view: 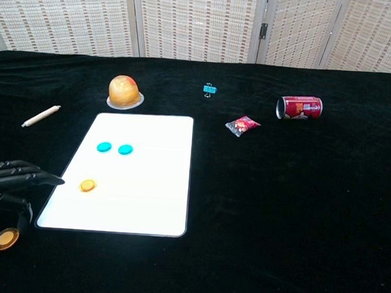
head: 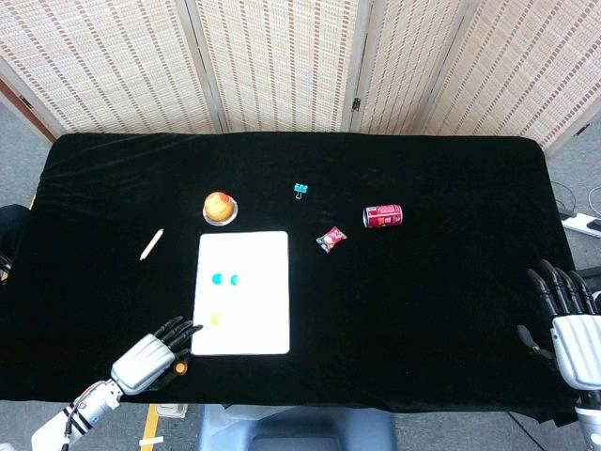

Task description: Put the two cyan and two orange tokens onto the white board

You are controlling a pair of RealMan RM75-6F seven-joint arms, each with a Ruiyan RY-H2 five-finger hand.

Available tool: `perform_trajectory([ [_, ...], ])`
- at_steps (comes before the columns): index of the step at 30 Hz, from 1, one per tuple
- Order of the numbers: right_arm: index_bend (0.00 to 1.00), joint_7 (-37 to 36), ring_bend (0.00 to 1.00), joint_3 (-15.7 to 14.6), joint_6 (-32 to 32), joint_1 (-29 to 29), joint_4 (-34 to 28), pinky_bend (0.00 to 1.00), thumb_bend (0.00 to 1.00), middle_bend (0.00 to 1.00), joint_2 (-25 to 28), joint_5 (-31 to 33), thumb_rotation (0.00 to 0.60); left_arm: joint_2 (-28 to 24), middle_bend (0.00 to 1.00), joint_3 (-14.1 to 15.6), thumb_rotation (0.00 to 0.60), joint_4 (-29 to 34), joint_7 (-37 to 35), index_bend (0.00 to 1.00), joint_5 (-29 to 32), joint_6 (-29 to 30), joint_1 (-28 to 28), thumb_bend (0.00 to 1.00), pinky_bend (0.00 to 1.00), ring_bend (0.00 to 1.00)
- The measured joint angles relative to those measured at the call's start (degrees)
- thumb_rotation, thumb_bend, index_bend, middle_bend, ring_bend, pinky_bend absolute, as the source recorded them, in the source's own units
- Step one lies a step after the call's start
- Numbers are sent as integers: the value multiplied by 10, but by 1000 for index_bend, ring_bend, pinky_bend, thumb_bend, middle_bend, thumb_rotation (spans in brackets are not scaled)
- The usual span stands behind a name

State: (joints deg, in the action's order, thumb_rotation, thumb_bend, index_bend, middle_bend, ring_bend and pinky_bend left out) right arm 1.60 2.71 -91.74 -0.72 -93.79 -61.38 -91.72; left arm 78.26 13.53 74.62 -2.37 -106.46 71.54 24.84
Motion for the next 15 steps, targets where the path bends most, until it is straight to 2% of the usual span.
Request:
perform_trajectory([
  [7, 0, -3, 33, 1, 3, -1, 3, 35, 358, 32, -1, 2, 600, -16, 71, -38, 600, 39, -3, 494, 16, -15, 34, 431, 0, 0],
  [15, 0, -9, 32, 2, 4, 0, 9, 35, 357, 32, -2, 9, 600, -10, 71, -89, 600, 71, -2, 491, 60, -97, 95, 431, 0, 0],
])
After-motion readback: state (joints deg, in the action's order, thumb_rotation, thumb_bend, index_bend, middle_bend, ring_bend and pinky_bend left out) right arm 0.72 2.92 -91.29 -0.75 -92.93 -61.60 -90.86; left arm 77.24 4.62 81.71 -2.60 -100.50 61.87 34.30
